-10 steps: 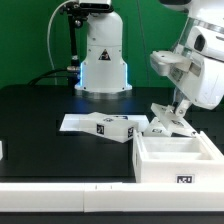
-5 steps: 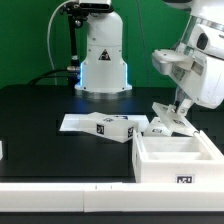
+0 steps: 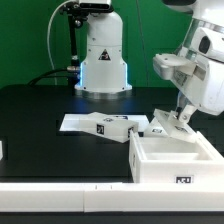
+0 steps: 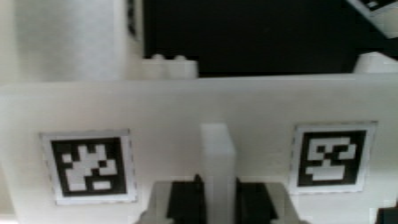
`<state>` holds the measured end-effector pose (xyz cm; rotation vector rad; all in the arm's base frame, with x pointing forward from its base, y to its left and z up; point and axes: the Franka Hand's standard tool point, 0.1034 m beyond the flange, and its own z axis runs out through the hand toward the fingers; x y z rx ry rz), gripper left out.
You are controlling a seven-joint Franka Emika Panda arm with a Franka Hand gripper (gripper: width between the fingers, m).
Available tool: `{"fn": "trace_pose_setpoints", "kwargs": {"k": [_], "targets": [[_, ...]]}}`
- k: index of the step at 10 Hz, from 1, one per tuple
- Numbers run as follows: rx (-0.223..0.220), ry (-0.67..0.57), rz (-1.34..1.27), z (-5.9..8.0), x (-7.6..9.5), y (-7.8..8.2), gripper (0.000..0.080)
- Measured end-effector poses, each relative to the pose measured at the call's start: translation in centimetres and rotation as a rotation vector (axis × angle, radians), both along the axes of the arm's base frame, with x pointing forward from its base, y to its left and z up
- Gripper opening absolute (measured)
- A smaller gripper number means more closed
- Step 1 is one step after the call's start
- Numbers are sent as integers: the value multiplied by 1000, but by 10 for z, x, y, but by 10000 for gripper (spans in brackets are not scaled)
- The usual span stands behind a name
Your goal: Assemble cabinet
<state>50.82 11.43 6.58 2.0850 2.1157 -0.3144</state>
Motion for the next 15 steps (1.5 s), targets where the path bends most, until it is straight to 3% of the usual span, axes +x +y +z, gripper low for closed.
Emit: {"fn": "trace_pose_setpoints", "kwargs": {"k": [4, 9, 13, 15], "targets": [[-8, -24, 1, 1, 39, -3, 64], [-8, -24, -2, 1, 40, -3, 64], [-16, -51, -13, -1, 87, -7, 64], [-36, -23, -22, 0, 87, -8, 64]]}}
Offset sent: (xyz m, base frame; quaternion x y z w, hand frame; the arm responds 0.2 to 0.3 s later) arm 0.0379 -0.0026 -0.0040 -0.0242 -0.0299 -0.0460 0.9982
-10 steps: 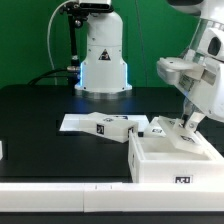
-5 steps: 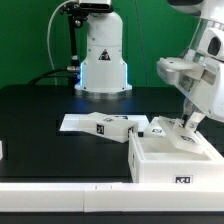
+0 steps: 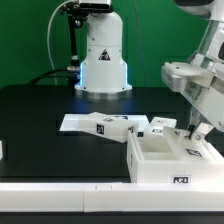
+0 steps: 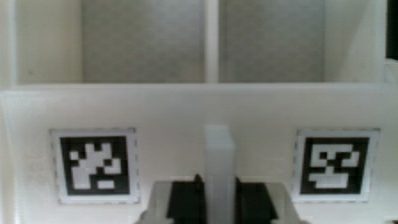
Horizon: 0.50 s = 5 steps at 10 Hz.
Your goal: Assemble cabinet
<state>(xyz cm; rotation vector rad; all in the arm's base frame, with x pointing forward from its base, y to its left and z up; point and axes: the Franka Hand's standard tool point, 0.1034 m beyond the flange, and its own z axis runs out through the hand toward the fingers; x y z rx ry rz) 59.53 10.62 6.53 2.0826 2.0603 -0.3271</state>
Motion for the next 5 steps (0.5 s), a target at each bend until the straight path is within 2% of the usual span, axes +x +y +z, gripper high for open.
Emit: {"fn": "trace_pose_setpoints", "kwargs": {"k": [5], "targets": [[-6, 7, -2, 0, 0, -1, 64]]}}
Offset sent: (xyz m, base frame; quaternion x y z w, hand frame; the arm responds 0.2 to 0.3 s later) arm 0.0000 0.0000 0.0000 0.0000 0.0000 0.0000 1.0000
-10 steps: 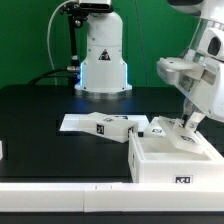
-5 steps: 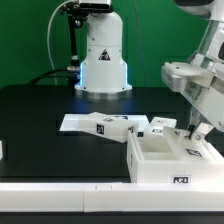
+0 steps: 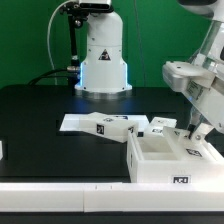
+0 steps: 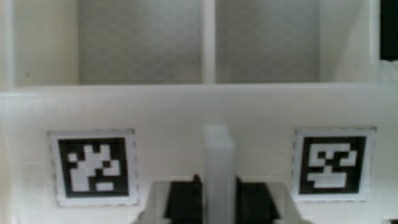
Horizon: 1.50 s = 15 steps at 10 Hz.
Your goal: Assemble cabinet
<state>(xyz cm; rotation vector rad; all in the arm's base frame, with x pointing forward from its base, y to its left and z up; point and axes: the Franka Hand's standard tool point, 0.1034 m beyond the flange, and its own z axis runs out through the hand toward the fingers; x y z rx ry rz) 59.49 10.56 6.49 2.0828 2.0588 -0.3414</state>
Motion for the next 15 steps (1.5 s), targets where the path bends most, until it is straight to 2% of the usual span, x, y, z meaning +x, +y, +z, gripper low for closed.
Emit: {"fn": "trace_pose_setpoints", "kwargs": {"k": [1, 2, 3, 4, 5, 6, 7, 10, 13, 14, 15], "targets": [[0, 0, 0, 0, 0, 0, 241], [0, -1, 0, 1, 0, 0, 375], [-15, 12, -10, 13, -1, -2, 375], [-22, 6, -29, 28, -4, -4, 560], [-17, 1, -45, 35, -18, -6, 694], [-6, 2, -41, 34, -31, -10, 694], [-9, 6, -43, 33, -32, -11, 778], [-6, 1, -60, 32, -34, -11, 798], [-8, -8, -208, 29, -83, -13, 797], [-12, -2, -263, 27, -89, -12, 797], [-12, -2, -258, 27, -88, -12, 797]]}}
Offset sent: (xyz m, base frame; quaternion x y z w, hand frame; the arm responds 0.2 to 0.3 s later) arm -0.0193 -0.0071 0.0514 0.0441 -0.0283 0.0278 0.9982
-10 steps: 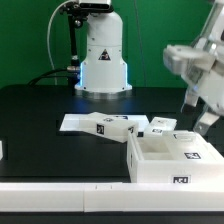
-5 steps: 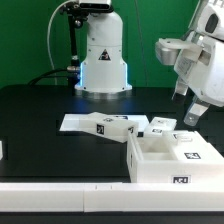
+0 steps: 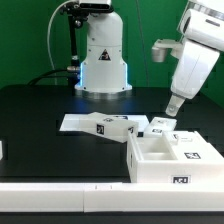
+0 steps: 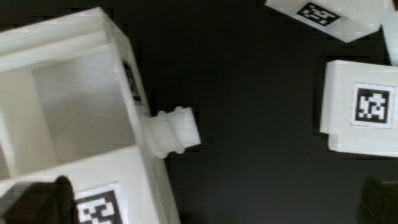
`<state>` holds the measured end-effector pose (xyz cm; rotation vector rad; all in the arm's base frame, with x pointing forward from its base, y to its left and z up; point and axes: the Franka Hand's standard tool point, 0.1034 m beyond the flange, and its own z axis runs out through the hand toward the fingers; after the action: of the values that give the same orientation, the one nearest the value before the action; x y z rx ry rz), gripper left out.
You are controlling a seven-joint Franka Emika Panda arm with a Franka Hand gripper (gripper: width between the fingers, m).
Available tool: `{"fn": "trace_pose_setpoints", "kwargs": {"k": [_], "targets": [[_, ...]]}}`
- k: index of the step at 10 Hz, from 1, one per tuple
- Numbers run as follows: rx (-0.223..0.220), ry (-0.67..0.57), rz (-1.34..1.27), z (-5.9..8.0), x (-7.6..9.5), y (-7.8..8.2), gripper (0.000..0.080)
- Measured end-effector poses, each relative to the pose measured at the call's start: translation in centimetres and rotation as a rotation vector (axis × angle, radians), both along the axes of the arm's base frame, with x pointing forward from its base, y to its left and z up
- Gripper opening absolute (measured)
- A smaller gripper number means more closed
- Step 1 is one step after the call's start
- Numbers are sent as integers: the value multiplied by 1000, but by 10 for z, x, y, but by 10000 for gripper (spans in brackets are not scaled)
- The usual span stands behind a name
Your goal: Assemble cabinet
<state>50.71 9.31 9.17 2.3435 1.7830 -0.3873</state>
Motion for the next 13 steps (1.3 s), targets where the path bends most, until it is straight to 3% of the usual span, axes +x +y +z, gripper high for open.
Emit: {"fn": "trace_pose_setpoints", "kwargs": {"k": [3, 6, 10, 13], "targets": [[0, -2, -9, -1, -2, 0, 797], [15, -10, -60, -6, -38, 6, 797], [11, -10, -90, -12, -39, 6, 797], [30, -1, -85, -26, -64, 7, 797]]}}
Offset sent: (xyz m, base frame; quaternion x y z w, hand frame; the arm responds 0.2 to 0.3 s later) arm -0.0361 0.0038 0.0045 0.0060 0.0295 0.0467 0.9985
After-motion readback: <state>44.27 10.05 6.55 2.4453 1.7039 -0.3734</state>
